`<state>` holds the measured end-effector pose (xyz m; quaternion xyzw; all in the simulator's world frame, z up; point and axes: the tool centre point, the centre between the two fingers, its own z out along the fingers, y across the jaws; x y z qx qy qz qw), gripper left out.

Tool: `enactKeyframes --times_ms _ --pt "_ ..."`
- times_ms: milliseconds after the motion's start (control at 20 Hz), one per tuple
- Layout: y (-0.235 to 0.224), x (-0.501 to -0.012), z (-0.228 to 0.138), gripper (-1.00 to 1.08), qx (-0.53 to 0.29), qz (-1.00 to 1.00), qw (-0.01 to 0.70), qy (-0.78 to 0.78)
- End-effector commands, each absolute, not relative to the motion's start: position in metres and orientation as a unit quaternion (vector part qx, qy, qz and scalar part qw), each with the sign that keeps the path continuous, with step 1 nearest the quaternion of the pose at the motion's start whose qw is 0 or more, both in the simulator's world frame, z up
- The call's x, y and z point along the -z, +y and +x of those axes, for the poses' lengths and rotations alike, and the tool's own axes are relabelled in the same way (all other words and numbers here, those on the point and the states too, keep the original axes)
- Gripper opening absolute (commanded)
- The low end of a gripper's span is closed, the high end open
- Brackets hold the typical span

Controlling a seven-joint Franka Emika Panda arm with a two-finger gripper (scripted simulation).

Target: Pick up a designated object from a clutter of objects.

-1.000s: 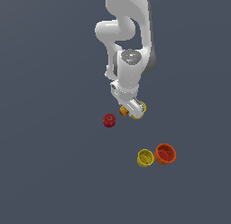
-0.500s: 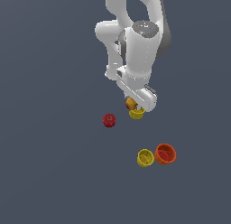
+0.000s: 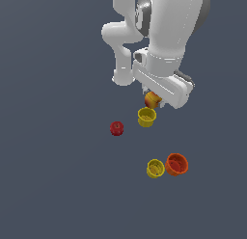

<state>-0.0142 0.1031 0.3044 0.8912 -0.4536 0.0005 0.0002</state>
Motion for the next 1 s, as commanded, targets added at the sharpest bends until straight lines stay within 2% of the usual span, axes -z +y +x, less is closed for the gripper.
enactKeyframes --times_ms 0,450,950 --pt "0.109 -0.324 -0.008 -1.0 0.0 0.891 0.0 -0.454" --pt "0.122 -0.367 0.01 -1.0 0.0 0.891 0.0 -0.454" --pt "0.125 -0.377 0.015 -1.0 0.0 0.891 0.0 -0.454"
